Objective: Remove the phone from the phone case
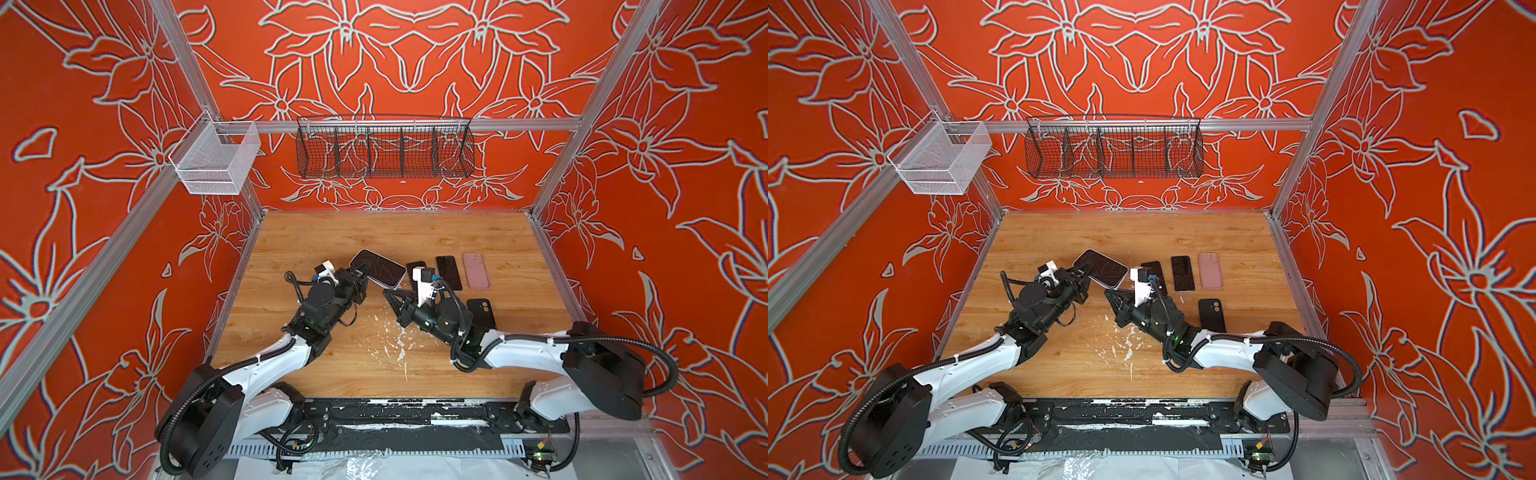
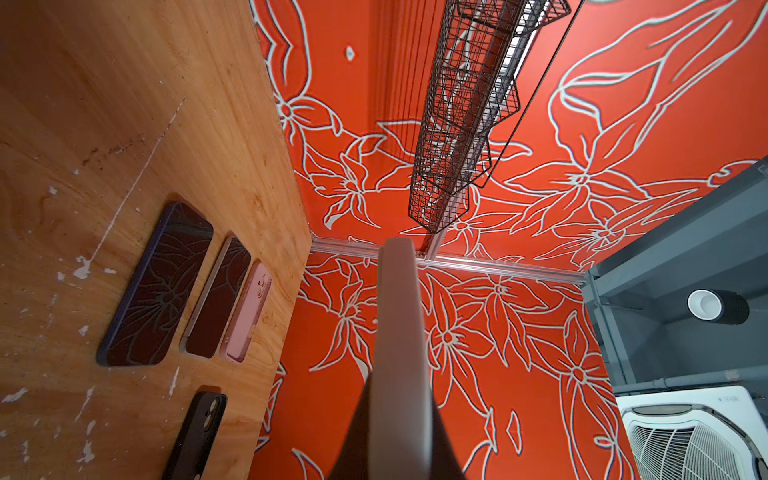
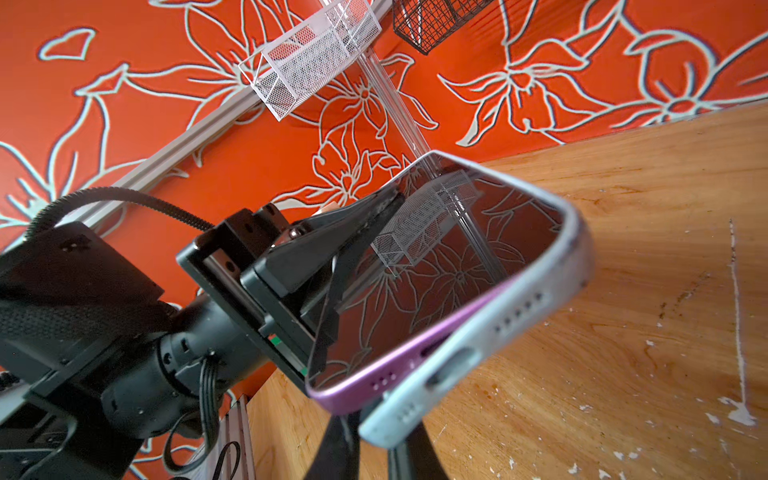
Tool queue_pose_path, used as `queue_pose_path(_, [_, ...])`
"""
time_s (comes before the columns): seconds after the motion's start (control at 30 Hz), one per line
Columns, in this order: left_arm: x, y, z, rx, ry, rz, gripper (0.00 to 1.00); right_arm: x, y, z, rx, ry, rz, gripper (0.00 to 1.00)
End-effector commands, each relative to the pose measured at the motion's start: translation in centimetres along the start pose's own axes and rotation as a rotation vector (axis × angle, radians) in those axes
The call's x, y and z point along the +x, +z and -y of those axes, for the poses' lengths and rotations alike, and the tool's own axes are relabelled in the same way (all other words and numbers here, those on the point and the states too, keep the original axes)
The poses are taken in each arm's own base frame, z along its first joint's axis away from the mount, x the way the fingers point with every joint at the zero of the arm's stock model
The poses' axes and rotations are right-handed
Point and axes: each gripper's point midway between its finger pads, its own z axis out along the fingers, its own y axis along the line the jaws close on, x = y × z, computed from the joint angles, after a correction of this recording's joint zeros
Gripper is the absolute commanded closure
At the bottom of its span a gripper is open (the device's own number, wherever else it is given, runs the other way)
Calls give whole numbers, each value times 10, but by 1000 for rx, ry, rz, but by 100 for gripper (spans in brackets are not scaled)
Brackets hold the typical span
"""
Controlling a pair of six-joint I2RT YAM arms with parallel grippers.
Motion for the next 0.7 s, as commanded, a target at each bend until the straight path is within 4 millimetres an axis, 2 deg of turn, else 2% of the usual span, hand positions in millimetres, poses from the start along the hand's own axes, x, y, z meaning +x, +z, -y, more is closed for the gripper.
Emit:
queue_pose_path(0.0, [40,-17,106,335,-28,-188,100,53,-13,76,277,-45,-151,89])
queue_pose_path(0.17, [44,-19,112,349,34,-197,100,52,-16,73,263,-35,-149,89])
queue_pose_path(0.3, [46,-17,104,323,100,-205,100,47,-20,65,227,-23,-156,88])
queue_pose_path(0.47, [47,-13,90,285,174,-211,100,33,-26,55,170,-2,-162,83])
queue_pose_path(0.67, [37,-5,81,257,203,-201,100,22,-44,49,154,-42,-215,76])
